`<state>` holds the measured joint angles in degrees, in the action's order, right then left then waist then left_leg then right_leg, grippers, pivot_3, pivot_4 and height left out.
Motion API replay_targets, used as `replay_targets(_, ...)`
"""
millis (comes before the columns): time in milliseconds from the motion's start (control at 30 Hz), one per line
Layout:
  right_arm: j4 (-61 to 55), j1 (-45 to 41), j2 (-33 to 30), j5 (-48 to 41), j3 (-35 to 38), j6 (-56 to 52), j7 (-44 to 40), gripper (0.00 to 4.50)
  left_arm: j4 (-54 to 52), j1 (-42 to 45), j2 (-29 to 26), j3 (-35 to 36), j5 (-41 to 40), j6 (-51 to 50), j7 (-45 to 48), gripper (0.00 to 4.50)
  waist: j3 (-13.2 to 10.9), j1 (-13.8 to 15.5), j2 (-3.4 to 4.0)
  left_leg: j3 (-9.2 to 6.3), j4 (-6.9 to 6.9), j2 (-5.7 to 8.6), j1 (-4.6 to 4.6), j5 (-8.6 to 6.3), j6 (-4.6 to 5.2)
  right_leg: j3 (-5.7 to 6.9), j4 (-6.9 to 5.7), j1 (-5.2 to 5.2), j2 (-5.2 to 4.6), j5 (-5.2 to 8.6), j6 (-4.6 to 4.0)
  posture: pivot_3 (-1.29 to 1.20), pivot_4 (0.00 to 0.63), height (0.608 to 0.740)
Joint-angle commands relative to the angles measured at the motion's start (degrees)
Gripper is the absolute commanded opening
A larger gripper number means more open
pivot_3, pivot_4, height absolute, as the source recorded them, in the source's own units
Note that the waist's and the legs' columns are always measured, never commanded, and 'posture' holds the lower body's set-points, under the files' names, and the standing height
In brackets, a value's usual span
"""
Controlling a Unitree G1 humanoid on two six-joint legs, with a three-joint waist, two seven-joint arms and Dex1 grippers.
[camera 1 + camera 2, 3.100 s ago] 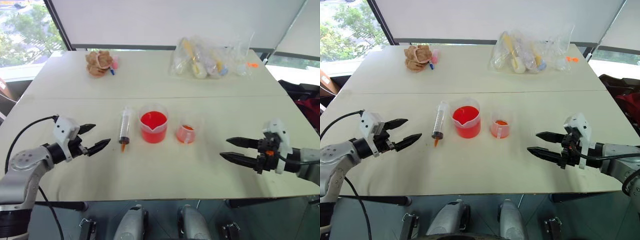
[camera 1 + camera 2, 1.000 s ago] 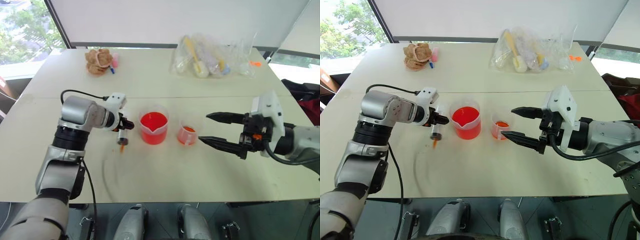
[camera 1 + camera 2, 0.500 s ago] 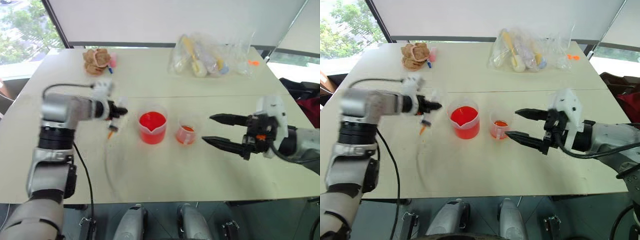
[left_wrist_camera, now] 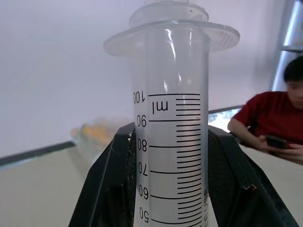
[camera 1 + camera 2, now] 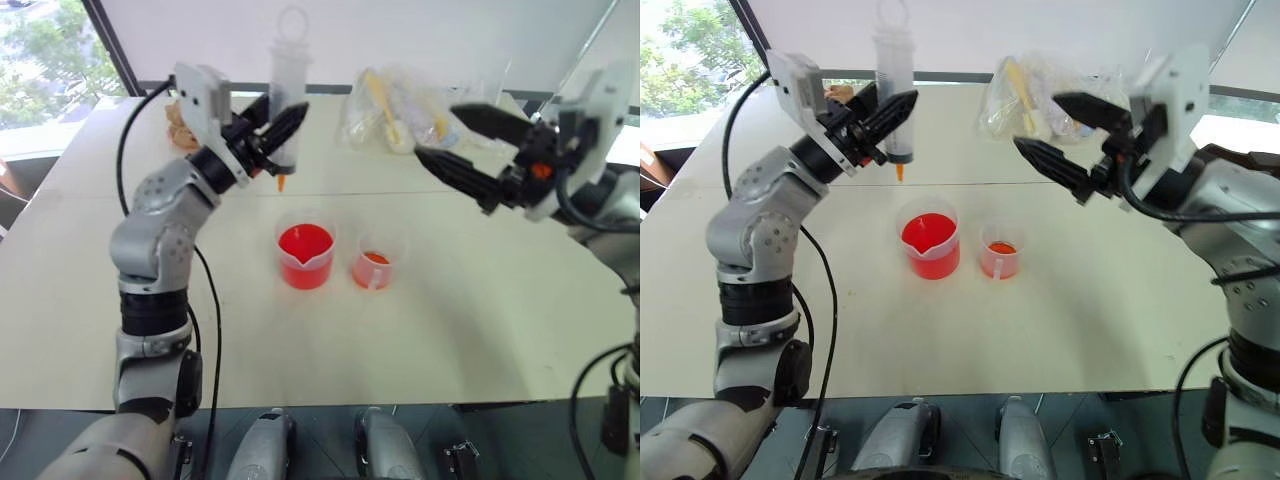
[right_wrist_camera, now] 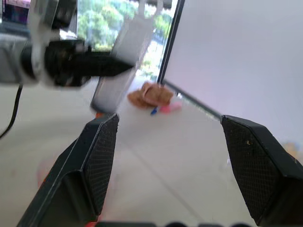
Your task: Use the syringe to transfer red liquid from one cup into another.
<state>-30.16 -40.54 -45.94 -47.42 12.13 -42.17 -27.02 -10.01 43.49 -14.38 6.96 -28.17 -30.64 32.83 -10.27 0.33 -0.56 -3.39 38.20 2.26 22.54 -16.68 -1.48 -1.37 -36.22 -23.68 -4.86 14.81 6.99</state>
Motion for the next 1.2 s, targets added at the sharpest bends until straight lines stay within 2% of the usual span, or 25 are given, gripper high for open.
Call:
replay_targets(33, -0.6, -4.19, 1.74, 5.51, -3.93, 2.21, 2.6, 3.58, -4.04, 0.29, 0.24, -0.5, -2.19, 0.23, -0.28, 1.4, 0.0, 0.06, -0.01, -0.01, 0.0, -0.01, 0.0, -0.03, 0.05, 0.0, 0.0, 0.01, 0.02, 0.0, 0.0, 0.0, 0.15, 0.74)
replay_targets(133, 1.0, -5.21, 3.5, 10.22, -6.67, 4.24, 3.26, 3.58, -5.12, -1.65, -0.09, -2.03, -1.79, 0.65, -0.14, 1.4, 0.0, 0.17, -0.01, -0.01, 0.01, -0.01, 0.0, -0.07, 0.12, 0.0, 0.0, 0.02, 0.03, 0.0, 0.0, 0.0, 0.15, 0.74)
replay_targets(333, 5.23, -7.82, 9.48, 17.43, -11.83, 7.74, 4.15, 3.58, -5.69, -8.14, -2.28, -9.33, 4.96, 6.58, 2.51, 1.4, 0.01, 0.04, 0.01, 0.02, 0.01, -0.01, 0.0, -0.02, 0.04, -0.01, 0.0, 0.0, 0.06, 0.0, 0.0, 0.0, 0.15, 0.74)
replay_targets(1000, 11.81, -4.28, 13.21, 28.8, -16.27, 12.4, -1.43, 3.58, -6.21, -13.32, -0.87, -12.02, 7.0, 9.78, 1.41, 1.4, 0.02, -0.21, 0.03, -0.01, 0.01, -0.03, -0.01, -0.14, 0.25, -0.01, -0.01, 0.0, 0.11, 0.0, 0.0, 0.0, 0.15, 0.74)
replay_targets(1100, 12.41, -4.02, 13.9, 30.36, -16.93, 13.29, -1.79, 2.7, -5.17, -13.92, -0.65, -12.21, 7.53, 10.97, 1.68, 1.4, 0.02, -0.24, 0.03, -0.01, 0.0, -0.04, -0.02, -0.12, 0.22, -0.01, -0.02, -0.01, 0.12, 0.0, 0.0, 0.0, 0.15, 0.74)
replay_targets(1200, 12.56, -3.7, 14.53, 30.91, -17.47, 13.81, -2.32, 1.13, -3.41, -14.63, -0.32, -12.47, 8.13, 12.73, 2.15, 1.4, 0.02, -0.23, 0.03, -0.01, 0.0, -0.04, -0.02, -0.13, 0.23, -0.01, -0.02, 0.0, 0.12, 0.0, 0.0, 0.0, 0.15, 0.74)
